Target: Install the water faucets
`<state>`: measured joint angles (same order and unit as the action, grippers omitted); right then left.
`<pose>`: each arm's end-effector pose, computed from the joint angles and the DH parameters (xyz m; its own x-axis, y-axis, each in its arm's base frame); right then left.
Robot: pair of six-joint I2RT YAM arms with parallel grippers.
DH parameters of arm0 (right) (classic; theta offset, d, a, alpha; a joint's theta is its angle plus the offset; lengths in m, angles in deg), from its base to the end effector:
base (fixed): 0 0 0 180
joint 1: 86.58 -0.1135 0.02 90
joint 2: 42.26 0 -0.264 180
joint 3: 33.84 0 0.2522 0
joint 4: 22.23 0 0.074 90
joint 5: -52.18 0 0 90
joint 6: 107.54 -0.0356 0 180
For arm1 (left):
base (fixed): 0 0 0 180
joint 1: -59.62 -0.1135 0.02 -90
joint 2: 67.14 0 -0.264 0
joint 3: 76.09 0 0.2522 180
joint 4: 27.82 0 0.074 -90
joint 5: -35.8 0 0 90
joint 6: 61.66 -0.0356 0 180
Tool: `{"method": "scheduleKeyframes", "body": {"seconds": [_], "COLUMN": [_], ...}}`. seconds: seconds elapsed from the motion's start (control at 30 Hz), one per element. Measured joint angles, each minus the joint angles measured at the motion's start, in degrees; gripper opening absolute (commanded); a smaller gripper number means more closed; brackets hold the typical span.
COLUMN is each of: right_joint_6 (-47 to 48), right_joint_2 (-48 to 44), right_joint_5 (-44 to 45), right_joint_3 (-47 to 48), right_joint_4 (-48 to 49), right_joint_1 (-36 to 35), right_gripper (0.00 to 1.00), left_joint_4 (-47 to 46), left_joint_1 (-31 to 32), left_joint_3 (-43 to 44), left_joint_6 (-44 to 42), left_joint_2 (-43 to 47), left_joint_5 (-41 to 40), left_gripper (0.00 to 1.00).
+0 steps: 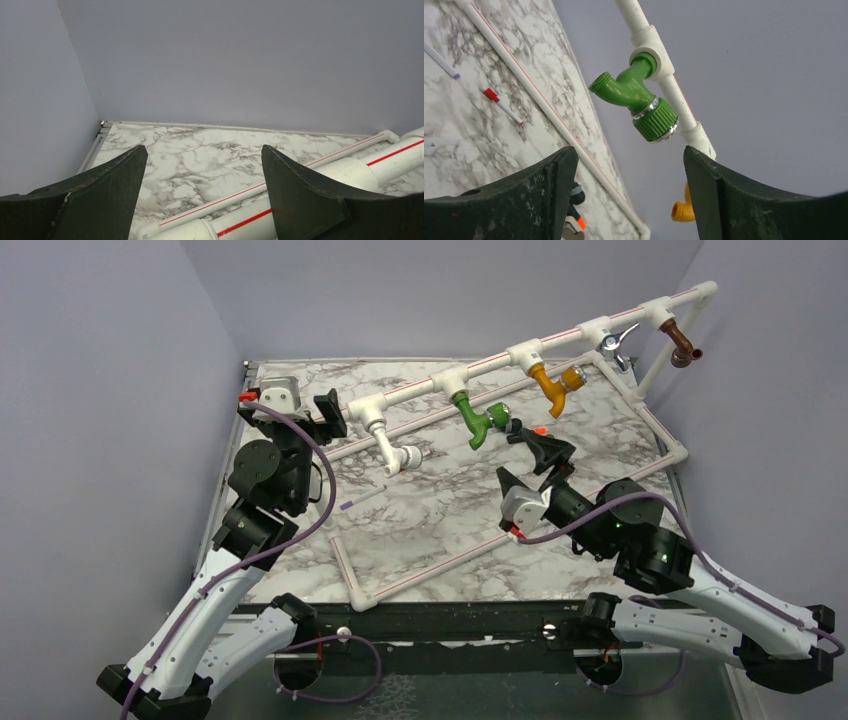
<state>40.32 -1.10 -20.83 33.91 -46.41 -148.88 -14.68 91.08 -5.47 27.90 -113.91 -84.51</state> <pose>0.0811 0.1322 0.4047 0.6125 -0.5755 -0.5419 -0.3617 0.4055 -0.8395 0.1567 -0.0748 0.4273 0.1587 -0.0893 -0.9833 0.0264 0.9959 -0.0862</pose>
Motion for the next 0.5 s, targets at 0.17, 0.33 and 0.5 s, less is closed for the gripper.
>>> {"method": "scheduleKeyframes", "body": {"seconds": [0.17,0.33,0.5], "right_joint_6": [10.9,18.0,23.9], "right_joint_2": [2.0,5.8,9.0], "right_joint_5": [-0.4,-0.3,0.4], "right_joint_3": [-0.3,-0.6,-1.8], "right_joint_4": [1.2,5.5,11.7], "right_joint_1": [0.0,0.0,0.0], "right_gripper": [0.82,0.79,0.78], "left_joint_4": [0.0,0.0,0.0], "left_joint_1": [0.0,0.0,0.0], "left_joint_3": [0.0,0.0,0.0], "left_joint_6": [0.0,0.0,0.0], "left_joint_2": [0.0,0.0,0.0], "left_joint_5": [0.0,0.0,0.0], "left_gripper": [0.85,0.85,0.85]}}
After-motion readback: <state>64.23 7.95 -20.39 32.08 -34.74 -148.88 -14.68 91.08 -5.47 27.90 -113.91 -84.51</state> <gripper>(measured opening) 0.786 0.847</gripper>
